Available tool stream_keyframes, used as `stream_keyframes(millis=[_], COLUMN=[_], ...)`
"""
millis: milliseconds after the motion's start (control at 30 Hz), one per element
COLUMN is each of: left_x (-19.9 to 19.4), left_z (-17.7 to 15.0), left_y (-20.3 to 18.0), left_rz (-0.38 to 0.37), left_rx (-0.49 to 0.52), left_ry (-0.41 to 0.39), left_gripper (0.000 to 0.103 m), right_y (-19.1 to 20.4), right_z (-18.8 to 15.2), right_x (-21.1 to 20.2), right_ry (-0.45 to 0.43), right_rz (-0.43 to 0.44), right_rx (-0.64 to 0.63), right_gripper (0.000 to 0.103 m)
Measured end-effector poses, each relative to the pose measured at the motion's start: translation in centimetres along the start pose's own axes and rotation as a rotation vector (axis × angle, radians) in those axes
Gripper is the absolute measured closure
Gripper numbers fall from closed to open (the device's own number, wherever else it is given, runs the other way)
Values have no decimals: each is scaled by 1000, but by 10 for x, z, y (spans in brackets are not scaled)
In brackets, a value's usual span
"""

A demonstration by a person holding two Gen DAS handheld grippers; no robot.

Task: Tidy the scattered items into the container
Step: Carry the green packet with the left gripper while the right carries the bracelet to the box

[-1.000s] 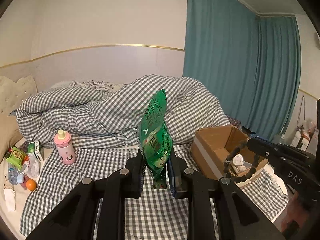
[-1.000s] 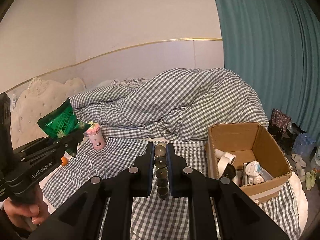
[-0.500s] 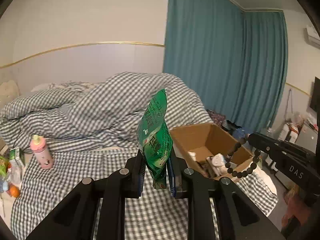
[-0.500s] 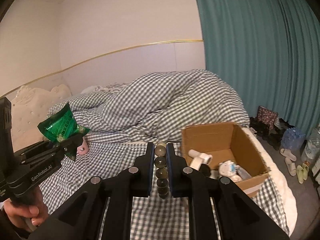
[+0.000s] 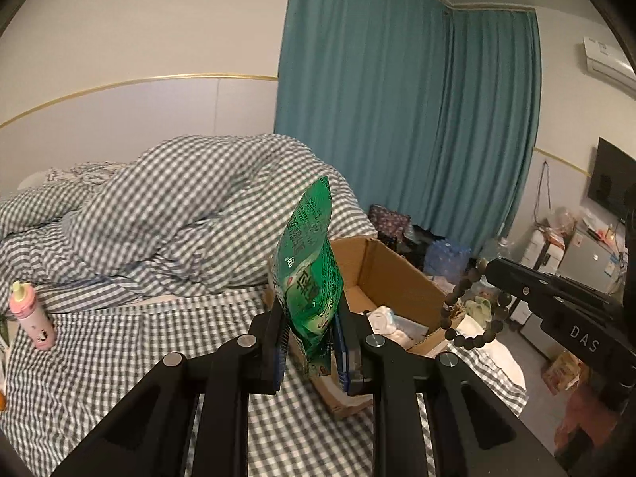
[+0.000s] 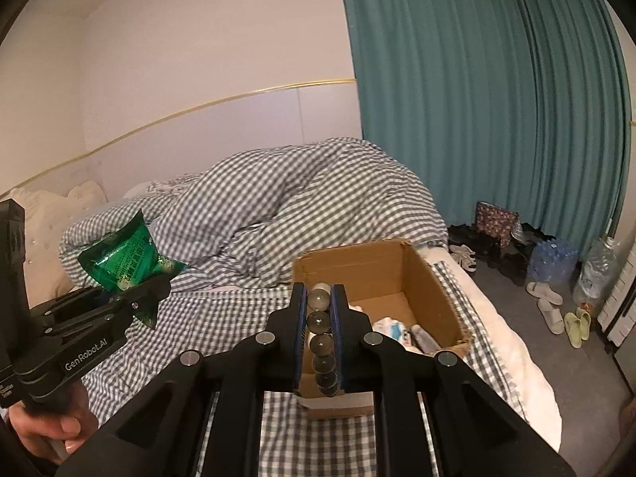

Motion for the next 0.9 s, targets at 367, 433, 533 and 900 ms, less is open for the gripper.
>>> stream_keyframes(millis=[367, 433, 533, 900], left_x=[48, 59, 75, 137], left_z=[2, 2, 3, -6], left_y=[-31, -35, -40, -52], left_rz=[-44, -52, -71, -101], left_rx=[21, 22, 16, 8], left_ry=[49, 59, 83, 184], left_gripper=[83, 83, 83, 83], right_y=[-39, -45, -52, -81], right_z=[2, 4, 7, 4], right_x=[20, 27, 38, 86], right_ry=[22, 26, 35, 82], right_rz=[-28, -30, -31, -34], right_rx=[9, 7, 3, 18], right_gripper=[92, 92, 92, 92])
Point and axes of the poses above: each gripper's, at about its wrist camera, not at the fingertips, and x roughly the way its jaws point, y to its left, z to its top, the point moved 7 cm from there along x, roughly the way its jaws point, and after that the axes turned 5 degrees about z, right-handed, at the moved point
